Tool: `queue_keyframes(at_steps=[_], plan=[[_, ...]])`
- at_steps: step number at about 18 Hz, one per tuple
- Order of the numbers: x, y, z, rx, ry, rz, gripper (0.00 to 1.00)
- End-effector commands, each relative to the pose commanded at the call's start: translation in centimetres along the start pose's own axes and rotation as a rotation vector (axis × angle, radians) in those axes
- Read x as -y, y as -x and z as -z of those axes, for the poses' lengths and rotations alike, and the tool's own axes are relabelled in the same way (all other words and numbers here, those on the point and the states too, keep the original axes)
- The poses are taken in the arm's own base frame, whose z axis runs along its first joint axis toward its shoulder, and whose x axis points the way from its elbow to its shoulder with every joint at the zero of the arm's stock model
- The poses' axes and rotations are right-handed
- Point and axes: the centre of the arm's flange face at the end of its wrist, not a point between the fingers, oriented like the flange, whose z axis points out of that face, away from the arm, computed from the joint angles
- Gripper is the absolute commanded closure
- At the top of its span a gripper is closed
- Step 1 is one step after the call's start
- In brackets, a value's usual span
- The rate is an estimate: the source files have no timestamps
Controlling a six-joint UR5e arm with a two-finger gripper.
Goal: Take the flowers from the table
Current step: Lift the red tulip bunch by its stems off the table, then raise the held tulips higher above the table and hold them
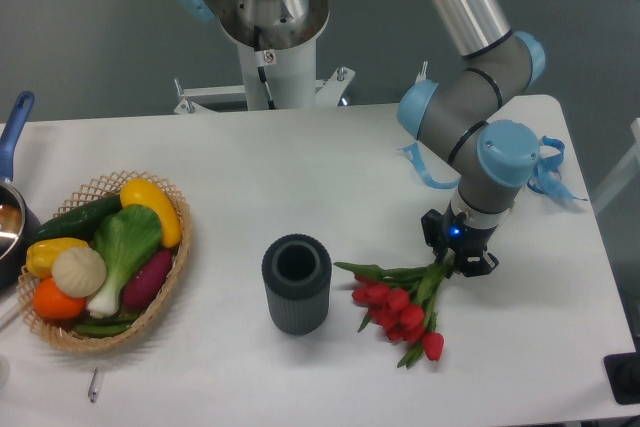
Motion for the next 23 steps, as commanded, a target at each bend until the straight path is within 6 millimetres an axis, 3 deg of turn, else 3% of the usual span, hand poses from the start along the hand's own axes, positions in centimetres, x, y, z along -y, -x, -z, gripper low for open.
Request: queue_keyframes(at_steps=[4,6,12,16,18,21,23], plan=[[-0.2,0.3,0.9,0.015,-0.002,0.004,0.79],[-0.3,0.8,2.4,0.041,-0.004,0.004,0.78],[-1.2,2.1,12.3,0.197,-0.057,0.053,0.78],[-0.8,2.7,18.0,0.248,-0.404,0.162,0.78],[-0.3,2.5,19.8,0.240,-0.562,0.192,0.78],[2.1,1.2,23.8,0.206,-0.789,0.228,0.78],[2.9,0.7,25.3,0.175,-0.898,0.234,0.78]])
